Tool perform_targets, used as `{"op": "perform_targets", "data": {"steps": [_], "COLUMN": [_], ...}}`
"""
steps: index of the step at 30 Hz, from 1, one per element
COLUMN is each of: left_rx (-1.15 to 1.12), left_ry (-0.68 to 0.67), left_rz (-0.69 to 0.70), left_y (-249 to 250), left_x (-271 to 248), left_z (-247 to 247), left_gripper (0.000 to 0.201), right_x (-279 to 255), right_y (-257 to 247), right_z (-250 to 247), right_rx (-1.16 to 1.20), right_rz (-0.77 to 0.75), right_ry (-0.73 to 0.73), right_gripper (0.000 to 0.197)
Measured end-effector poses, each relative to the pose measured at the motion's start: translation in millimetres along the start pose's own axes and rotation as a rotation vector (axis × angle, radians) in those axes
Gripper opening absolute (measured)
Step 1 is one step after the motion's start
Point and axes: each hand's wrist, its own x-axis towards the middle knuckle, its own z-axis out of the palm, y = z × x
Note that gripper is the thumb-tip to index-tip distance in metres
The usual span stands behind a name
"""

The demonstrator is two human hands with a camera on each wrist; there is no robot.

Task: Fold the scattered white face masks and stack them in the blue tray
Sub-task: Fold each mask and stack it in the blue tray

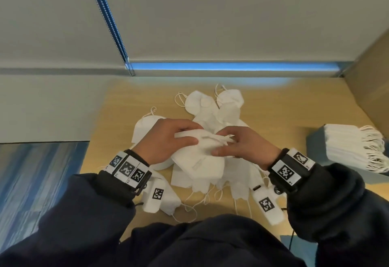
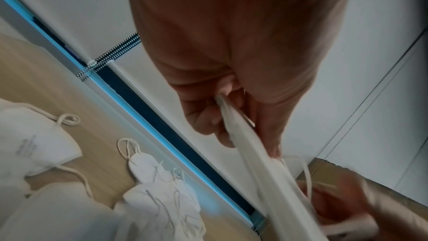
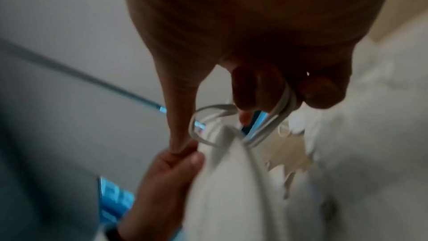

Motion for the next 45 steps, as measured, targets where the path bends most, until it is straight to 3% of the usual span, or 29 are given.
{"op": "perform_targets", "data": {"steps": [2, 5, 9, 10, 14, 16, 19, 22, 24, 29, 36, 39, 45], "left_rx": [-0.017, 0.006, 0.073, 0.046, -0.092, -0.119, -0.036, 0.131, 0.211, 0.319, 0.554, 0.693, 0.700], "left_ry": [-0.017, -0.034, -0.092, -0.114, -0.171, -0.197, -0.217, -0.166, -0.116, -0.078, -0.170, -0.212, -0.110], "left_rz": [0.015, 0.033, -0.022, -0.048, -0.135, -0.138, -0.061, 0.061, 0.162, 0.414, 0.533, 0.566, 0.551], "left_y": [5.5, 9.9, 2.1, -0.9, -2.8, 7.0, 29.9, 57.8, 81.3, 141.1, 148.3, 130.6, 132.0], "left_x": [2.6, 10.5, 26.5, 30.4, 48.8, 59.1, 75.2, 92.1, 105.2, 145.2, 182.2, 190.1, 199.3], "left_z": [9.4, 26.0, 54.9, 64.0, 96.2, 106.2, 118.9, 138.9, 160.2, 234.8, 342.0, 362.1, 369.3], "left_gripper": [0.031, 0.034, 0.039, 0.038, 0.022, 0.018, 0.021, 0.022, 0.021, 0.024, 0.023, 0.019, 0.017], "right_x": [-2.7, -14.0, -31.9, -36.6, -52.8, -64.4, -88.8, -118.3, -137.5, -179.9, -208.6, -208.0, -193.5], "right_y": [8.9, 12.8, 20.4, 23.6, 49.0, 63.9, 83.8, 98.4, 105.1, 122.7, 193.0, 225.7, 258.8], "right_z": [-7.2, -22.2, -54.4, -61.0, -84.0, -102.3, -139.6, -178.9, -201.3, -258.9, -309.4, -304.8, -308.3], "right_rx": [-0.036, 0.144, 0.824, 0.903, 0.554, 0.535, 0.586, 0.549, 0.515, 0.523, 0.270, 0.073, -0.085], "right_rz": [-0.025, 0.006, 0.133, 0.126, 0.024, 0.039, 0.034, -0.077, -0.145, -0.244, -0.086, -0.004, 0.081], "right_ry": [0.040, 0.134, 0.098, 0.085, 0.166, 0.242, 0.445, 0.670, 0.735, 0.663, 0.690, 0.745, 0.808], "right_gripper": [0.035, 0.020, 0.018, 0.017, 0.024, 0.022, 0.017, 0.013, 0.012, 0.019, 0.012, 0.009, 0.011]}}
